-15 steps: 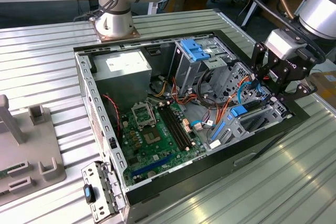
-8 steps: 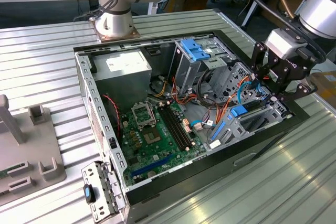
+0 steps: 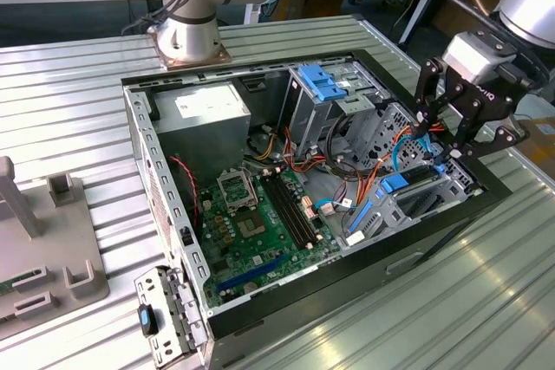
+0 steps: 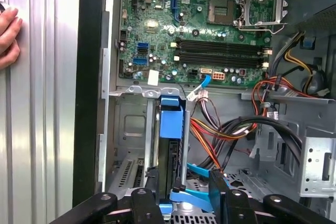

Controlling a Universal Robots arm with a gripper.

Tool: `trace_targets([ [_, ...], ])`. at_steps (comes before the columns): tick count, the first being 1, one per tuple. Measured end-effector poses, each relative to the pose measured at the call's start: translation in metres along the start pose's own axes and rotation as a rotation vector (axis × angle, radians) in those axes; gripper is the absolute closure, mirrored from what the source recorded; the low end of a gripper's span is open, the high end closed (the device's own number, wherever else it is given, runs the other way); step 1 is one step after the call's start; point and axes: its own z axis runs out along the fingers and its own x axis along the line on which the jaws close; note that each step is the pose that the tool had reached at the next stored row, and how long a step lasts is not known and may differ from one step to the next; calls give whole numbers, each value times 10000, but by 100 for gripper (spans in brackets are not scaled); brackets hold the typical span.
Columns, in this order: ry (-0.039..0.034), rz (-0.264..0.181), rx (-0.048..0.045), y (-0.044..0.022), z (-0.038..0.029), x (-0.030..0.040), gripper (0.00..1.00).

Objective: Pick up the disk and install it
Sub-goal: 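Insert the first disk wire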

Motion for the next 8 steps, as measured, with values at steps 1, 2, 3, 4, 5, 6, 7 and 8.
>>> trace_targets([
  [1,-2,-49,-2,-1,0,-8,50],
  [2,-5,-124,-5,-24,3,-21,50],
  [3,-6,-166,-7,-60,3,-26,50],
  [4,-6,-184,-8,-72,4,-30,50],
  [5,-7,-205,-9,-84,4,-35,50],
  [6,-9,-259,-11,-119,6,-47,50],
  [7,-10,-280,-12,-133,7,-52,50],
  [8,-11,-305,-13,-150,8,-56,50],
])
